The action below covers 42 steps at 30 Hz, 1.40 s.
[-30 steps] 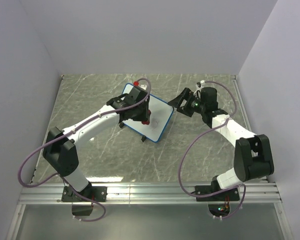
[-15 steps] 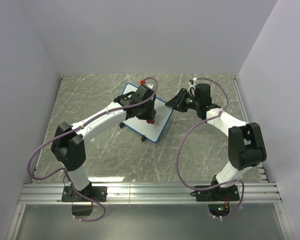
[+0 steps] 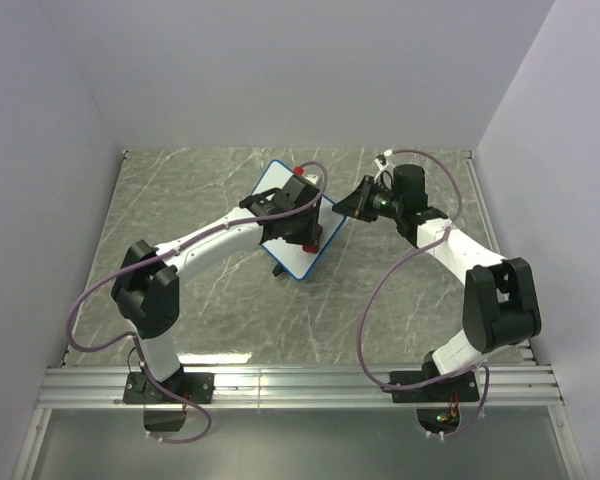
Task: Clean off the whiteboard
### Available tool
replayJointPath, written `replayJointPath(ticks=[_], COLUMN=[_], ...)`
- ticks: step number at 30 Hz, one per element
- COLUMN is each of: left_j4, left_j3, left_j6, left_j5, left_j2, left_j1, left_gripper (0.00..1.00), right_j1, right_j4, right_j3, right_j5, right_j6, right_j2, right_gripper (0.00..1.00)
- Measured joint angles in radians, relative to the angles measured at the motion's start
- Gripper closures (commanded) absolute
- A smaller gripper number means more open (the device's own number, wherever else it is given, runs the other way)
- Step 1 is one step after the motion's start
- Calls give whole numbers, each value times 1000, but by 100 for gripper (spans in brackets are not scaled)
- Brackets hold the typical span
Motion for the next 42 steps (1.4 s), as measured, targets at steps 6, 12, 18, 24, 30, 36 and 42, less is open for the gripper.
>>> replayJointPath(ticks=[6,12,18,24,30,36,42], left_j4=[55,121,163,222,294,322,404], left_j3=[-39,-119,-177,-228,-288,-379,-491], left_j6=[-8,-15,-14,-28,-71,-141,-213], left_j5=[0,-29,-28,-14,-59,-69,-32], left_j2=[-8,-21,-16,-12,-42,-101,-161], left_j1=[-2,0,38,57,1,-107,-172], left_gripper=[100,99,100,100,100,100,100], right_j1=[-1,-1,-2,-2,-4,-5,2], right_j4=[-47,-64,-91,-126,-164,-179,-194], right_j3=[-39,-98,-150,-177,-178,-173,-161], right_j5=[36,64,89,117,144,154,157], right_j6=[-49,-86,-111,-122,-136,-146,-159], right_j2=[-69,-134,-201,-247,-282,-286,-285], right_gripper=[100,100,100,100,100,100,100])
